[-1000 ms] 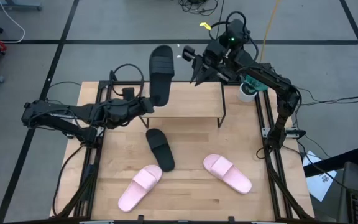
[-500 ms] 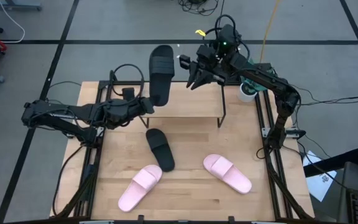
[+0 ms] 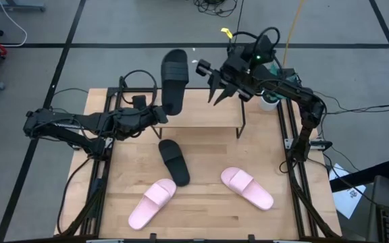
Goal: Pick and place slides into the shelf
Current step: Put the right black slipper on the shelf
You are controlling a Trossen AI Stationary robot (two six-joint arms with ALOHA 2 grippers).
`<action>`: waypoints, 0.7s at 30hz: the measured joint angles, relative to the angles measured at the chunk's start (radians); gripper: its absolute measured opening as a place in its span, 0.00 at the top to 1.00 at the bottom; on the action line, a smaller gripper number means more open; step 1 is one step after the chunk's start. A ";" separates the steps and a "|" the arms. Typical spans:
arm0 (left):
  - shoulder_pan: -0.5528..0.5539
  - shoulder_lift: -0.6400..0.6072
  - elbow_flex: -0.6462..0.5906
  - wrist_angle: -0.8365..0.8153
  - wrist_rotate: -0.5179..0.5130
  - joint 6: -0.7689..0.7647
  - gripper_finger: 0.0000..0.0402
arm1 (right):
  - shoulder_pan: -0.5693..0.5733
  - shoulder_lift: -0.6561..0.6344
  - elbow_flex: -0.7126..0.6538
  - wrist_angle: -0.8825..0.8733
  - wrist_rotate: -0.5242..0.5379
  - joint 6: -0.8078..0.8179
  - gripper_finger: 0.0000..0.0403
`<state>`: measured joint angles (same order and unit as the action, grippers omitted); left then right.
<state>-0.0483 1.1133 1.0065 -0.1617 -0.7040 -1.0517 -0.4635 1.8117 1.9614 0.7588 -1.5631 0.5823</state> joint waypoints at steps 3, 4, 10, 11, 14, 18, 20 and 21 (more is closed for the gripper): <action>0.000 0.000 0.000 0.000 0.026 0.000 0.90 | 0.001 -0.001 0.033 -0.037 0.046 -0.055 0.84; 0.000 0.000 0.000 0.000 0.035 0.000 0.90 | 0.001 0.000 0.049 -0.051 0.064 -0.074 0.84; -0.019 0.000 0.000 0.000 0.075 -0.006 0.90 | 0.008 -0.001 0.173 -0.277 0.201 -0.283 0.84; -0.024 0.000 0.000 0.000 0.075 -0.006 0.90 | 0.011 -0.001 0.197 -0.342 0.224 -0.335 0.84; -0.041 0.000 0.000 0.001 0.075 -0.006 0.90 | 0.021 -0.001 0.262 -0.613 0.338 -0.544 0.84; -0.067 0.000 0.000 0.001 0.070 -0.006 0.90 | 0.053 -0.005 0.340 -1.084 0.678 -0.883 0.84; -0.080 0.000 0.000 0.002 0.059 -0.005 0.90 | 0.095 -0.017 0.354 -1.257 0.921 -1.052 0.84; -0.086 0.000 0.000 0.002 0.049 -0.005 0.90 | 0.123 -0.020 0.354 -1.317 1.032 -1.114 0.84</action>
<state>-0.1343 1.1130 1.0069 -0.1600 -0.6547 -1.0569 -0.3410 1.7914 2.3157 -0.5585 -0.5312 -0.5318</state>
